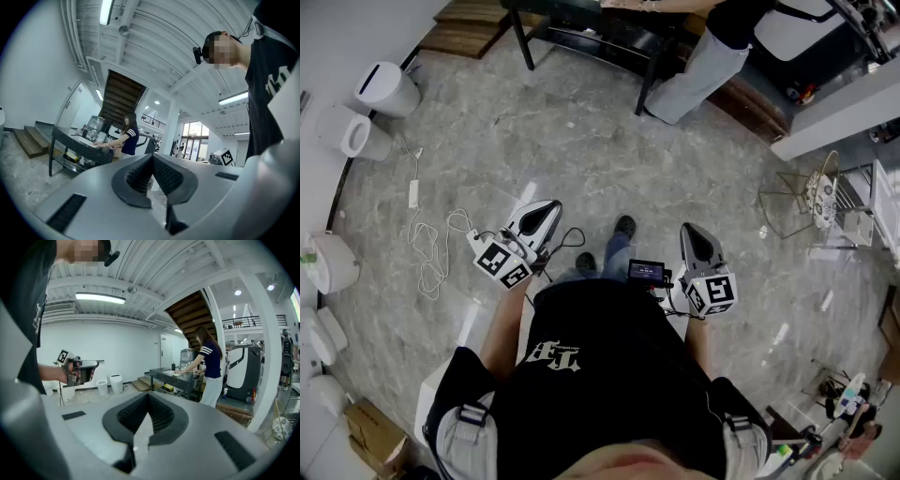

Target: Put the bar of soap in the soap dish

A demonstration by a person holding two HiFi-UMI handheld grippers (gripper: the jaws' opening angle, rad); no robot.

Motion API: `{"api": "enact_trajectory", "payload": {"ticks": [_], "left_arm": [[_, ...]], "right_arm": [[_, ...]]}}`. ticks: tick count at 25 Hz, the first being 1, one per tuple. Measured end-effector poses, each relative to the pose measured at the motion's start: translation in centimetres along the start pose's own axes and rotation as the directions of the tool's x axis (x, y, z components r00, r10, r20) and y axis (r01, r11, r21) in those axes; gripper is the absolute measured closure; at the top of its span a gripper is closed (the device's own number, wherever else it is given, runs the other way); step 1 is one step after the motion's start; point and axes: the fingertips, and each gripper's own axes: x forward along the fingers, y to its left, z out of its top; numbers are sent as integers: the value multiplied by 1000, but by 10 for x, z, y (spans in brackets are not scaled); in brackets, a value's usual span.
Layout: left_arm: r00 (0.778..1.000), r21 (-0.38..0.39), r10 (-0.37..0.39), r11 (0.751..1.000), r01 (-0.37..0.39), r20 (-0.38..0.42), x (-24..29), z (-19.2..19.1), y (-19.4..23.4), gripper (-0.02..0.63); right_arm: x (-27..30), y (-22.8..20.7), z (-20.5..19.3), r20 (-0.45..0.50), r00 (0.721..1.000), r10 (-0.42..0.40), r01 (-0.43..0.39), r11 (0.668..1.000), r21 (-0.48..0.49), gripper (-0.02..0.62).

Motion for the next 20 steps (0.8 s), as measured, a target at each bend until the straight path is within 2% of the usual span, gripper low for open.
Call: {"api": "enact_trajectory", "payload": {"ticks": [6,14,20], "left_arm": [[999,14,33,999,-33,3,-7,0,2,604],[997,13,73,997,-74,13,-35,-1,8,604],[998,9,69,998,-69,15,-40,0,7,604]], "right_arm": [[-2,0,-3,-6,1000,7,-7,1000,-2,588],[10,23,-9,-19,999,40,-40,999,-2,588],[7,26,-8,-28,999,24,-24,1000,2,588]]}}
